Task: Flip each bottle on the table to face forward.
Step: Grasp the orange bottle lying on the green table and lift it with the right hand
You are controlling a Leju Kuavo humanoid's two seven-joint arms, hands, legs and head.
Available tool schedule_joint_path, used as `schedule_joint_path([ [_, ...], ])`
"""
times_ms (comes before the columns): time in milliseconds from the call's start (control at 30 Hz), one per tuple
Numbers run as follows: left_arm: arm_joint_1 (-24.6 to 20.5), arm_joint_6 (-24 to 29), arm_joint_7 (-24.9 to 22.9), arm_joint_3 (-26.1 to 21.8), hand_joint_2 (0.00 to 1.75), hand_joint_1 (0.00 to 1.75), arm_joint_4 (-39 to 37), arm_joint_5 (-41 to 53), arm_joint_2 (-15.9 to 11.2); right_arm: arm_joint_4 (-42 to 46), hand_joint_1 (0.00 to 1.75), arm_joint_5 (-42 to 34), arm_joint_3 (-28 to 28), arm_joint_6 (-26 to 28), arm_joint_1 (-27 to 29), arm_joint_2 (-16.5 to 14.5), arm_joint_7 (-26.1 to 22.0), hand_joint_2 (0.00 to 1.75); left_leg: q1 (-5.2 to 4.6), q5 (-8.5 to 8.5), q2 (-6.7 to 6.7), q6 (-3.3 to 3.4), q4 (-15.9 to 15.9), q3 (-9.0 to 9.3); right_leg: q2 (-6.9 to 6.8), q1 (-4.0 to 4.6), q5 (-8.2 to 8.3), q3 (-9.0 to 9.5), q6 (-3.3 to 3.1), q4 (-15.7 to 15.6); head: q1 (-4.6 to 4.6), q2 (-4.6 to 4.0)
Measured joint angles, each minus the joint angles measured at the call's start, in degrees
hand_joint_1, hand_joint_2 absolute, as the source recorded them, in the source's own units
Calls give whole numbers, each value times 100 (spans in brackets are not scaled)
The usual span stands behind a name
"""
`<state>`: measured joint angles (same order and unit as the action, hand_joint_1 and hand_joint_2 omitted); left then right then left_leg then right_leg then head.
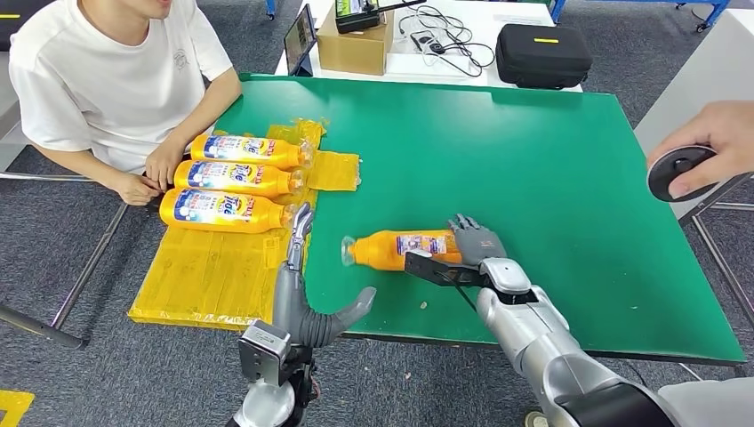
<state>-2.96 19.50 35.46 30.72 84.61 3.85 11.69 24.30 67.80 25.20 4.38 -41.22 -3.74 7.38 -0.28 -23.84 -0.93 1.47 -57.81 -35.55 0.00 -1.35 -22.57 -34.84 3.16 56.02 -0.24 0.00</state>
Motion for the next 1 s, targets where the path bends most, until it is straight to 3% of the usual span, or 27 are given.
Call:
schedule_joint_path([
  [133,-51,-33,-10,23,175,0,-65,-12,0,-149,175,-147,-5,-102,-95,100,-70,175,-1,1,0,1,-1,1,-1,-1,1,3,1,0,1,0],
  [267,-97,-112,-14,44,175,0,-105,-87,0,-185,175,-681,-138,38,-90,161,-743,175,-1,0,-1,1,-1,0,-2,-1,1,3,1,-1,0,0],
  [333,-115,-199,-50,57,175,0,-112,-221,1,-182,175,-1196,-332,144,-22,174,-1366,175,-1,0,0,1,-1,0,-1,0,1,2,1,0,1,0],
  [400,-118,-409,-251,57,175,0,-113,-645,10,-93,175,-1912,-634,382,178,189,-2362,175,-1,-2,2,0,-1,-1,-1,0,0,1,1,0,1,0],
  [467,-103,-572,-533,46,175,0,-114,-1225,42,191,175,-2738,-989,920,584,191,-3469,175,0,-3,-6,0,-1,-6,-3,1,-2,-1,1,0,0,0],
  [533,-72,-544,-690,31,175,0,-114,-1565,71,709,175,-3672,-1365,1375,1094,133,-4100,175,3,-5,-19,-2,-1,-12,-7,4,-6,-2,1,1,0,0],
  [600,-33,-537,-748,20,175,0,-114,-1727,78,1337,175,-4538,-1741,1532,1576,41,-4216,175,5,-7,-24,-6,0,-17,-9,5,-9,-5,0,2,-2,0],
  [700,16,-1045,-883,21,175,0,-114,-2428,56,2193,175,-5383,-2222,1704,2108,-53,-4190,175,4,-11,-24,-7,1,-25,-9,3,-12,-11,0,2,1,0],
  [1000,94,-1667,-1003,24,175,0,-102,-3177,-19,3374,175,-5981,-2843,1817,2654,-171,-4334,175,-1,-11,-14,-8,0,-22,-6,0,-7,-17,-1,1,0,0],
])
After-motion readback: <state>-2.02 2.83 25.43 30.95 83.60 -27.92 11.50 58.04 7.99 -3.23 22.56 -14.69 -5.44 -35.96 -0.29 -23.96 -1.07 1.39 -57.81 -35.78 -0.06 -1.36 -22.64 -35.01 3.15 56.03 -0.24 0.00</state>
